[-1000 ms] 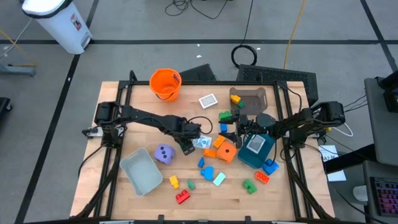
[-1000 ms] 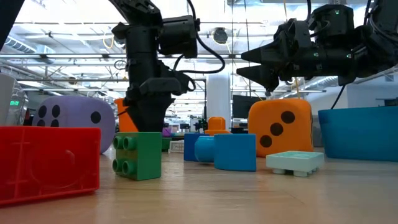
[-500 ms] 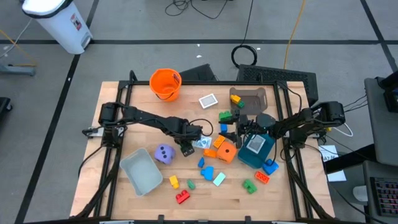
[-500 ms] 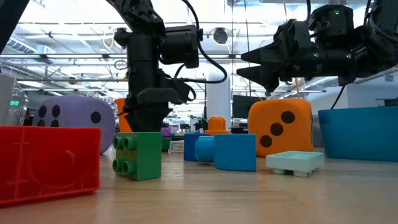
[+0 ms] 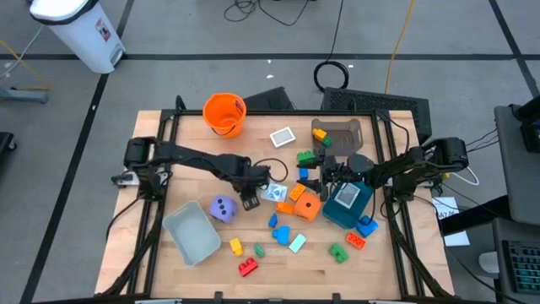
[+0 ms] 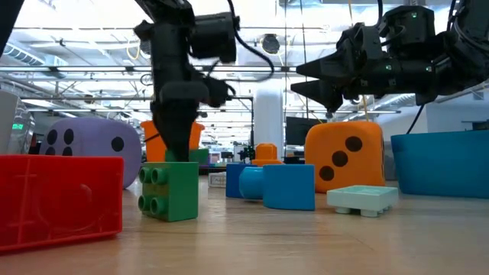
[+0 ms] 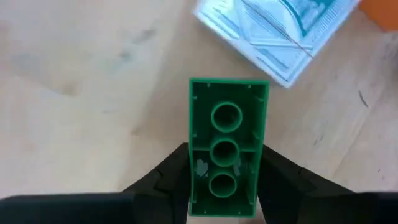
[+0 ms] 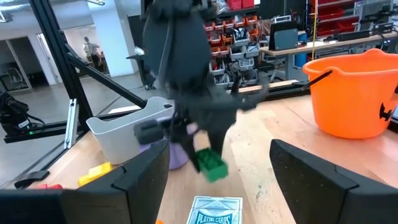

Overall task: Pick & Place Toys
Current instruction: Put the green game piece into the black bin

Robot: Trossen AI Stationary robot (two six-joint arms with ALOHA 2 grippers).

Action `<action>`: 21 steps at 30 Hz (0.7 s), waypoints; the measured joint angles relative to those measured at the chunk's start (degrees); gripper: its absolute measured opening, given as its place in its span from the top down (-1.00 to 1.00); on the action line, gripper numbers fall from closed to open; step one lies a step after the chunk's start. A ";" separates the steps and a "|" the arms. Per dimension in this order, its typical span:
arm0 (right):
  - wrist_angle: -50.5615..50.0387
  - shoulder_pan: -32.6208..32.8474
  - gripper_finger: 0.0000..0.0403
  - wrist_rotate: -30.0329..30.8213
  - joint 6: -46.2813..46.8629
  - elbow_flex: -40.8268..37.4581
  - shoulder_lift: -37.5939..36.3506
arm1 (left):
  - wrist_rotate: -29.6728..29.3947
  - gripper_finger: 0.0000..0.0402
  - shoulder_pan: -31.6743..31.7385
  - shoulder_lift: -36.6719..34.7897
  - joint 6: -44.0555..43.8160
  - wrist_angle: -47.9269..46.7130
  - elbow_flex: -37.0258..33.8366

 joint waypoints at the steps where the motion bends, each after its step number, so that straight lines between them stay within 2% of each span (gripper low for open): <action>1: 0.07 0.00 -0.33 0.00 0.00 0.00 0.00 | -0.50 0.28 0.22 -1.28 0.14 -0.53 0.00; 4: 0.73 0.23 -0.32 -0.29 -1.07 0.00 0.00 | -1.00 0.28 0.83 -5.92 0.29 -0.75 0.00; 8: 1.96 3.07 -0.32 -1.99 -8.51 0.02 0.00 | -0.98 0.23 0.86 -11.90 1.63 1.59 0.02; 11: 2.69 6.81 -0.32 -1.54 -15.76 0.58 0.00 | -0.44 0.17 0.18 -14.93 3.40 6.42 0.07; 14: 1.73 10.07 -0.33 -1.49 -20.84 2.29 0.02 | 2.29 0.20 -0.84 -15.67 5.92 13.17 0.11; 18: -0.99 11.48 -0.33 -0.95 -19.00 5.45 0.04 | 4.52 0.26 -1.87 -14.86 8.41 19.11 0.13; 21: -1.55 11.52 -0.33 2.73 -15.82 7.14 0.03 | 4.42 0.26 -2.34 -13.71 9.19 20.27 0.13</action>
